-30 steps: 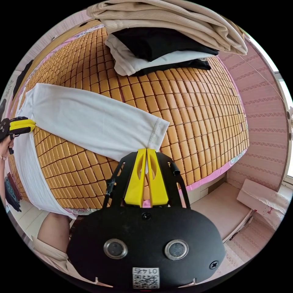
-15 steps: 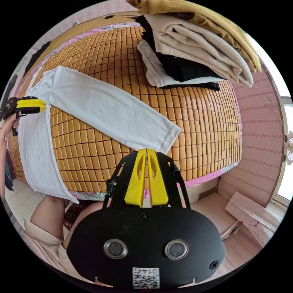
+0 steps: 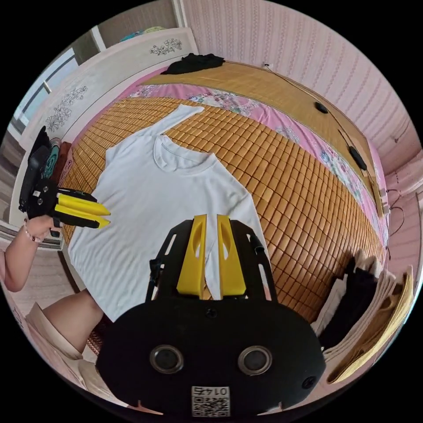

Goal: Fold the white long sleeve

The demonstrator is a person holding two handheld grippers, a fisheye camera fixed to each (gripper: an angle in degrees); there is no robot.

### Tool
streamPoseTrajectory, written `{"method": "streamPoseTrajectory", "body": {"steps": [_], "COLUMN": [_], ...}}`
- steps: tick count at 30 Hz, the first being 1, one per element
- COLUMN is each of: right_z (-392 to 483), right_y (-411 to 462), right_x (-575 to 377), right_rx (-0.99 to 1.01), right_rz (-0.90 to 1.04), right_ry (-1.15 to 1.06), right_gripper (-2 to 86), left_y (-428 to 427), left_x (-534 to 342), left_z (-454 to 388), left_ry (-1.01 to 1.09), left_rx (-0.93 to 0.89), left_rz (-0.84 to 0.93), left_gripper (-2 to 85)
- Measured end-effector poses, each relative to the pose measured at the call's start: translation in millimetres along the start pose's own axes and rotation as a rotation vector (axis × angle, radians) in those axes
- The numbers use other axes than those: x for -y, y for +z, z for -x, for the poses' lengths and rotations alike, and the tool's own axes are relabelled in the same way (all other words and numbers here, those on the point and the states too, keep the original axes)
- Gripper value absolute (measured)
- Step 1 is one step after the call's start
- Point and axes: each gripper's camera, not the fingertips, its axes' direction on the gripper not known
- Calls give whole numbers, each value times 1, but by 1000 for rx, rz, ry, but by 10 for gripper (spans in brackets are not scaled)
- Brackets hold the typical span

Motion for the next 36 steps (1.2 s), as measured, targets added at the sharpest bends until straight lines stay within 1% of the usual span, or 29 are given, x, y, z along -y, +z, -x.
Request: {"method": "streamPoseTrajectory", "body": {"steps": [1, 3, 5, 7, 9, 10, 12, 13, 15, 17, 18, 22, 24, 26, 28, 29, 31, 33, 35, 36], "right_z": [11, 55, 87, 116, 154, 163, 202, 211, 235, 243, 246, 260, 270, 279, 293, 306, 335, 373, 381, 378], "right_y": [4, 24, 36, 53, 79, 86, 112, 119, 150, 176, 188, 193, 193, 192, 182, 171, 144, 90, 55, 42], "right_x": [18, 89, 136, 181, 232, 243, 285, 294, 322, 336, 342, 352, 359, 365, 368, 370, 366, 344, 332, 330], "right_rx": [-1, -9, 36, 78, 106, 109, 117, 101, -19, -67, -45, -66, -70, -70, -38, 9, 104, 301, 431, 487], "right_rz": [-12, -22, -54, -41, -6, 3, 73, 88, 148, 229, 266, 250, 243, 244, 197, 156, 57, -103, -196, -235], "right_ry": [-39, -152, -213, -241, -265, -268, -301, -306, -295, -263, -254, -302, -367, -410, -464, -512, -671, -973, -1083, -1090], "right_gripper": [44, 48, 56, 67, 79, 82, 94, 97, 99, 95, 89, 69, 6, -2, -6, -7, -7, -4, 1, 7], "left_y": [-1, 1, 6, 16, 24, 29, 39, 45, 56, 66, 71, 83, 87, 91, 96, 97, 101, 102, 99, 94], "left_x": [-24, -59, -93, -132, -154, -166, -181, -189, -199, -209, -215, -231, -236, -243, -253, -255, -263, -269, -277, -285], "left_z": [22, 52, 78, 103, 117, 123, 131, 136, 144, 150, 154, 166, 171, 177, 182, 183, 182, 180, 177, 174], "left_ry": [-70, -168, -256, -342, -378, -394, -404, -412, -424, -430, -433, -417, -418, -426, -432, -433, -429, -419, -417, -409], "left_rx": [-17, -37, -39, -46, -59, -60, -49, -41, -48, -56, -54, -58, -72, -90, -99, -98, -82, -65, -47, -54], "left_rz": [-37, -75, -91, -105, -111, -116, -115, -110, -106, -99, -88, -67, -58, -58, -71, -75, -87, -99, -128, -166], "left_gripper": [60, 60, 61, 61, 61, 60, 60, 60, 60, 58, 55, 46, 44, 43, 42, 42, 44, 50, 55, 57]}}
